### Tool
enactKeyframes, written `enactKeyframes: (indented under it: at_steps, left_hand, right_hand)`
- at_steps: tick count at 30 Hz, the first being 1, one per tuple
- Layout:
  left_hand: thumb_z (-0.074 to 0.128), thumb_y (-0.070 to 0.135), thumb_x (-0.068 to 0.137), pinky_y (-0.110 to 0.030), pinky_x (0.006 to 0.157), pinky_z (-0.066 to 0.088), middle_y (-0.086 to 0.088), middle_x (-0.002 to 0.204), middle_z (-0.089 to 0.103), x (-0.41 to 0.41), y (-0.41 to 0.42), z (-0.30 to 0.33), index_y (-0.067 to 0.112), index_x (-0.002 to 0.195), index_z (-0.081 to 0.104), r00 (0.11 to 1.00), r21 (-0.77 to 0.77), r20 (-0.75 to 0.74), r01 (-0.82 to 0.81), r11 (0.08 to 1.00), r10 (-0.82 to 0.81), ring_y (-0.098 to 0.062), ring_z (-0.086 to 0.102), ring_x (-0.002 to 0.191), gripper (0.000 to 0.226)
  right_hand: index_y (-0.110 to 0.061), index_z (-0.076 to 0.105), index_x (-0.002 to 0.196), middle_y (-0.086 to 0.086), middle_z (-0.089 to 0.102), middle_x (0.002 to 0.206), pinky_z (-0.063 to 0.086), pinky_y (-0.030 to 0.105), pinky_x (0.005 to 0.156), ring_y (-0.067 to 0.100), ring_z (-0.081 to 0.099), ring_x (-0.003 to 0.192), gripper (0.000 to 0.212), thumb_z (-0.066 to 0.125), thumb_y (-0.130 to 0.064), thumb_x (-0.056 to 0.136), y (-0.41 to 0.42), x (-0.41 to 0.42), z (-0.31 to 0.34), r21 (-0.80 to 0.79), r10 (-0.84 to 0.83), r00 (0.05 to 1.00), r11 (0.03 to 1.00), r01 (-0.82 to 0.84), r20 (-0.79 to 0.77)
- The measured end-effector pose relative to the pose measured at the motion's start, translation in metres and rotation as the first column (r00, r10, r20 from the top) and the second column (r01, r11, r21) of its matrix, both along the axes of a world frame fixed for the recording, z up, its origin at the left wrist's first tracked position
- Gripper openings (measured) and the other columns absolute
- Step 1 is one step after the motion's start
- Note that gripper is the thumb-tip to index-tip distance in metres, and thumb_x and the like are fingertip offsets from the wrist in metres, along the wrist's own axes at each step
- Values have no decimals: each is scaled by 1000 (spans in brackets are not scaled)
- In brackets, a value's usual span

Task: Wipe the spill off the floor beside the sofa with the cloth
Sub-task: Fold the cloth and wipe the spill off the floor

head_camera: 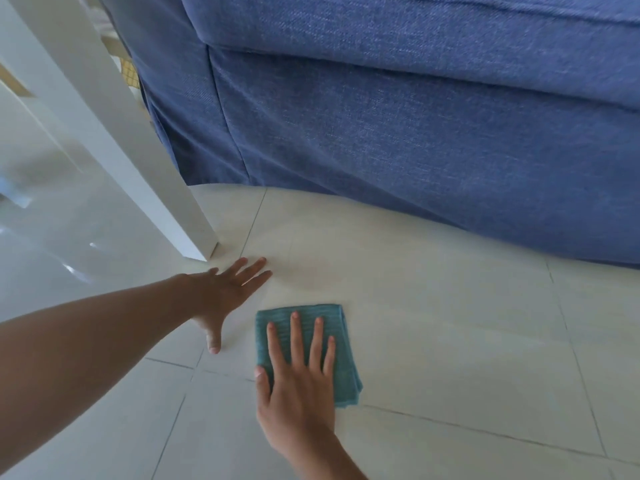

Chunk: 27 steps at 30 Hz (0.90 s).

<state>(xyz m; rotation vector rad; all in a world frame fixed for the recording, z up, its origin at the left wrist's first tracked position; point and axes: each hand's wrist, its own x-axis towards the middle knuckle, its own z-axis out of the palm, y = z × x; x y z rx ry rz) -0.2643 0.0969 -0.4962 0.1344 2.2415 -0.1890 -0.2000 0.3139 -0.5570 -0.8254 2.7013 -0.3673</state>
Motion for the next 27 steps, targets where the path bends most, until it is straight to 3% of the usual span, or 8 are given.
enactKeyframes:
  at_steps: [7, 10, 14, 18, 20, 23, 27]
  left_hand:
    - [86, 60, 60, -65, 119, 2, -5, 156, -43, -13, 9, 4, 19, 151, -32, 1000, -27, -13, 21, 999, -21, -30, -25, 150, 155]
    - [86, 60, 60, -65, 119, 3, -3, 157, -42, -19, 16, 2, 23, 152, -31, 999, 15, -40, 26, 1000, -25, -28, -25, 150, 153]
    - [85, 60, 62, -65, 119, 3, -2, 157, -42, -18, 22, 0, 24, 152, -30, 997, 44, -48, 64, 997, -62, -27, -25, 150, 150]
    - [84, 60, 62, -66, 119, 5, -2, 157, -43, -9, 19, -3, 23, 152, -30, 995, 20, -40, 94, 995, -93, -28, -25, 150, 150]
    - [84, 60, 62, -66, 118, 4, -3, 157, -42, -4, 17, -4, 23, 152, -31, 995, 14, -34, 90, 996, -89, -28, -25, 150, 151]
    - [84, 61, 62, -66, 118, 4, -3, 158, -41, -4, 18, -3, 22, 152, -31, 994, -2, -28, 102, 995, -102, -29, -24, 150, 151]
    - [73, 71, 67, -61, 120, 13, -4, 164, -29, -10, 24, 2, 22, 157, -18, 994, 19, -71, 83, 996, -81, -28, -12, 154, 138]
  right_hand:
    - [-35, 42, 152, -2, 33, 164, 20, 56, 115, 37, 27, 151, 72, 54, -59, 85, 53, 21, -8, -37, 62, 997, 997, -64, -53]
    - [-33, 42, 153, -2, 34, 164, 22, 57, 116, 37, 27, 151, 70, 51, -57, 88, 92, -5, -11, -30, -55, 996, 998, 53, -76]
    - [-29, 40, 154, 3, 34, 164, 23, 59, 118, 40, 27, 150, 69, 35, -58, 91, 146, -61, -12, 98, -315, 938, 939, 331, -147]
    - [-33, -1, 161, 1, -9, 171, 1, 57, 123, 37, -8, 155, 69, 19, -56, 99, 139, -113, -7, 234, -539, 841, 813, 533, -42]
    - [-31, -10, 160, 5, -17, 170, -6, 59, 122, 40, -17, 153, 70, 16, -56, 100, 110, -122, -3, 237, -605, 796, 772, 590, -12]
    - [-28, -5, 161, 10, -15, 170, -8, 62, 120, 45, -18, 151, 70, 18, -54, 101, 61, -120, -4, 199, -562, 827, 809, 553, -11]
    - [-28, -5, 161, 10, -19, 168, -13, 62, 120, 46, -23, 150, 69, 17, -54, 101, 16, -90, 2, 150, -354, 935, 926, 347, 17]
